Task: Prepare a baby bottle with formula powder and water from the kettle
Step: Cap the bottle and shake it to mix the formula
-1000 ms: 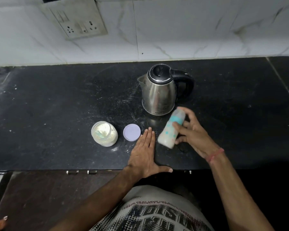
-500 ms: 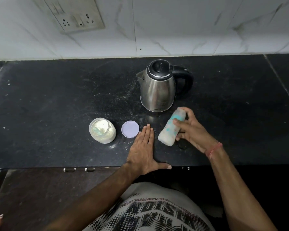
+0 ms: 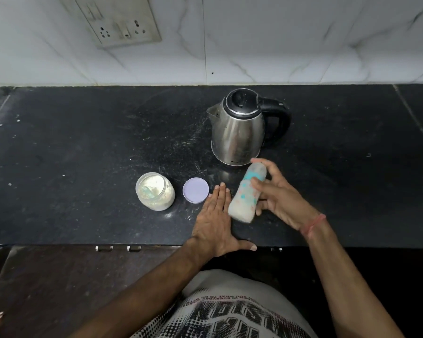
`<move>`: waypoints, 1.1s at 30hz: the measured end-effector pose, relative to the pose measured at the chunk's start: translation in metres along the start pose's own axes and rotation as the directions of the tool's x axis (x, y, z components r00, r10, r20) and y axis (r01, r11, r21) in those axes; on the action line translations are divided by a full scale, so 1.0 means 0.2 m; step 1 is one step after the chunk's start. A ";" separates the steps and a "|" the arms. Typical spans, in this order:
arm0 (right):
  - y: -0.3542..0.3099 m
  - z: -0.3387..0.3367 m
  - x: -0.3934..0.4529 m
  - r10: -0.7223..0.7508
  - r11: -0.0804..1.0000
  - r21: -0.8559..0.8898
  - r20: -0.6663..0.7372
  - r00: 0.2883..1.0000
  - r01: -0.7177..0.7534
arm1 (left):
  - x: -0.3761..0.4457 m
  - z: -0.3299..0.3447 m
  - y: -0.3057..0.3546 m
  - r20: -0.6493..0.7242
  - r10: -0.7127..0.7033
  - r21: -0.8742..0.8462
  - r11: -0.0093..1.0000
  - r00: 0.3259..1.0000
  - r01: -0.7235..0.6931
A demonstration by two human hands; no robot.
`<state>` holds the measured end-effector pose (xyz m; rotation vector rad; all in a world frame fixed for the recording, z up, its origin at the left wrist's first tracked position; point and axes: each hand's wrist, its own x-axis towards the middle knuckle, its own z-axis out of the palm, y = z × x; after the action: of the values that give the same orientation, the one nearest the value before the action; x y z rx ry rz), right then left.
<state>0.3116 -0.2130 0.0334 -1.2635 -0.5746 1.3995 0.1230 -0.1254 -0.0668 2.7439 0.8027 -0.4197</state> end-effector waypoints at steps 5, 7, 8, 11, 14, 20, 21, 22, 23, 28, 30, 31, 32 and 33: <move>0.04 0.04 -0.02 -0.054 0.995 0.079 -0.094 0.994 0.062 | -0.01 0.02 -0.01 -0.020 0.002 0.000 1.000 1.000 -0.002; 0.06 0.04 -0.05 -0.037 0.998 0.053 -0.114 0.993 0.043 | -0.01 0.03 -0.01 -0.028 -0.004 0.000 1.000 1.000 0.004; 0.08 0.03 -0.06 -0.015 1.000 0.018 -0.066 0.998 0.016 | -0.01 0.03 -0.01 -0.035 0.003 0.019 1.000 0.999 -0.002; 0.09 0.02 -0.09 -0.020 0.998 0.062 -0.097 0.995 0.027 | 0.00 0.03 -0.02 -0.023 0.001 0.010 1.000 1.000 0.000; 0.05 0.03 -0.09 -0.005 1.000 0.022 -0.129 0.992 0.008 | 0.00 0.03 -0.02 -0.024 0.004 0.007 1.000 1.000 -0.004; 0.04 0.06 -0.08 -0.024 0.998 -0.058 -0.166 0.986 0.015 | 0.02 0.06 -0.03 -0.019 0.007 -0.007 1.000 1.000 -0.008; 0.04 0.06 -0.08 -0.015 0.995 -0.099 -0.138 0.990 0.002 | 0.01 0.06 -0.03 -0.023 0.014 0.003 1.000 1.000 -0.014; 0.04 0.07 -0.08 -0.006 0.989 -0.145 -0.088 0.996 -0.007 | 0.01 0.06 -0.03 -0.027 0.029 0.029 0.999 0.999 -0.028; 0.05 0.07 -0.09 -0.007 0.986 -0.165 -0.060 0.998 -0.003 | 0.01 0.06 -0.04 -0.023 0.044 0.048 0.998 0.999 -0.043; 0.04 0.08 -0.09 -0.071 0.989 -0.140 -0.188 0.980 0.045 | 0.01 0.05 -0.03 -0.024 0.022 0.012 1.000 0.999 -0.021; 0.02 0.06 -0.10 -0.063 0.971 -0.234 -0.062 0.996 0.047 | 0.00 0.05 -0.03 -0.015 0.030 0.043 0.999 0.999 -0.030; 0.00 0.04 -0.11 -0.098 0.974 -0.211 -0.076 0.992 0.080 | 0.01 0.05 -0.03 -0.012 0.018 0.038 0.999 1.000 -0.018; -0.04 0.02 -0.10 -0.141 0.981 -0.154 -0.156 0.978 0.117 | 0.00 0.04 -0.03 -0.006 0.002 0.023 1.000 1.000 -0.002; -0.08 -0.01 -0.09 -0.172 0.984 -0.096 -0.243 0.955 0.152 | 0.00 0.02 -0.02 0.001 -0.005 0.003 1.000 1.000 0.005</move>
<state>0.3164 -0.2255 0.0528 -1.3970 -0.5476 1.0706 0.1193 -0.1231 -0.0715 2.7444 0.8097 -0.4235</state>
